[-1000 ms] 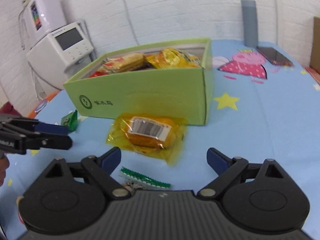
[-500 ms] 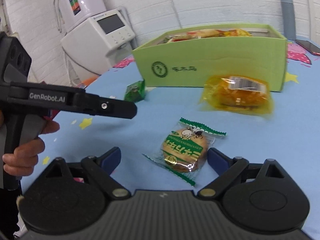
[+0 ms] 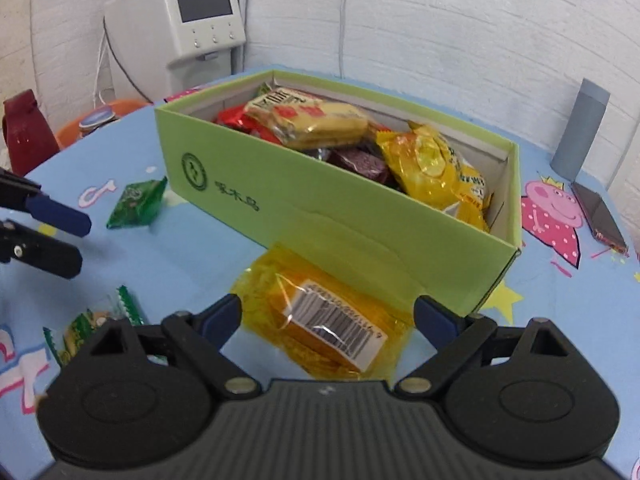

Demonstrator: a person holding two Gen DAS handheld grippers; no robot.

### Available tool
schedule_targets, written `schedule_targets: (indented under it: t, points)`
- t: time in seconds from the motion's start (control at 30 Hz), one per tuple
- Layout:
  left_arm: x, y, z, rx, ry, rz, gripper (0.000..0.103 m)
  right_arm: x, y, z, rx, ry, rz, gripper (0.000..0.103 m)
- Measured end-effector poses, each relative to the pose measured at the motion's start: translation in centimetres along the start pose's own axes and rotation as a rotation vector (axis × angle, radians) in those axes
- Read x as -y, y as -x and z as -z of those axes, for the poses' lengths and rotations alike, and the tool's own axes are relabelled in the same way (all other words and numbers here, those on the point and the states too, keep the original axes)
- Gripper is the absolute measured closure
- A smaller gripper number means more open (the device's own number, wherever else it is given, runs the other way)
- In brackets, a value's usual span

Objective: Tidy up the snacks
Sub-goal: 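Move the left tool down and close on the orange barcode cake, then lift the orange cake over the box and open the left tool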

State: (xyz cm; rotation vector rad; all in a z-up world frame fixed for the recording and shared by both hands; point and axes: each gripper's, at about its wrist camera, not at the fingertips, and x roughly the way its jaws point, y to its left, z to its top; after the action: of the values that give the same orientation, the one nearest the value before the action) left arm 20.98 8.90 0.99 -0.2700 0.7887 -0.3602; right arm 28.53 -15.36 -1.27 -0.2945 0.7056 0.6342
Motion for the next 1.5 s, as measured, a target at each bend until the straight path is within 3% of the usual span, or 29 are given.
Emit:
schedule_targets:
  t: [0.17,0.37,0.43,0.47,0.53,0.57,0.6,0.67,0.73,0.83,1.03,1.13,1.27,1.43,1.5]
  points:
    - [2.2,-5.1,-4.1,-0.06,-0.035,0.057,0.042,1.6,1.8,2.3,0.069,-0.185,-0.025,0.008]
    - [3.5,-10.9,-5.4,-0.153,-0.014,0.108,0.039,2.3,0.8,3.4,0.037,-0.244,-0.03,0.006]
    - [3.8,-12.0,-5.2,-0.182,-0.01,0.105,0.045,2.0,0.0,3.4,0.035,-0.245,-0.066,0.005]
    - [4.0,-12.4,-4.8,-0.2,-0.015,0.104,0.055,1.6,-0.1,3.4,0.047,-0.226,-0.069,0.005]
    - [4.2,-12.1,-4.3,-0.194,-0.025,0.108,0.065,0.4,-0.2,3.4,0.047,-0.188,-0.072,0.005]
    - [4.2,-11.6,-3.9,-0.204,-0.012,0.124,0.077,-0.1,0.1,3.5,0.048,-0.187,-0.081,0.007]
    - [4.2,-11.0,-3.5,-0.203,-0.003,0.124,0.078,-0.6,0.7,3.8,0.05,-0.184,-0.067,0.018]
    - [4.5,-9.4,-2.6,-0.192,-0.011,0.113,0.08,-1.1,1.9,4.4,0.054,-0.182,-0.057,0.03]
    - [4.9,-8.0,-2.0,-0.183,0.004,0.116,0.081,-1.0,3.2,5.0,0.063,-0.228,-0.1,0.03]
    - [6.2,-5.7,-2.3,-0.139,-0.014,0.11,0.081,-1.9,5.2,4.7,0.095,-0.215,-0.086,0.03]
    - [8.4,-2.2,-8.8,0.019,-0.087,0.101,0.079,-1.2,8.5,-1.2,0.222,-0.137,-0.031,0.024]
    - [8.4,-3.3,-13.0,0.059,-0.106,0.069,0.078,1.1,7.2,-5.4,0.237,-0.114,-0.011,0.023]
    - [6.9,-8.3,-17.3,0.037,-0.113,0.018,0.074,5.0,2.3,-9.7,0.193,-0.134,-0.018,0.023]
    - [2.9,-15.1,-17.5,-0.05,-0.055,0.005,0.063,7.7,-5.3,-9.8,0.076,-0.175,-0.042,0.023]
    - [2.6,-15.3,-16.8,-0.027,-0.091,0.015,0.062,7.3,-5.8,-8.9,0.113,-0.139,-0.037,0.013]
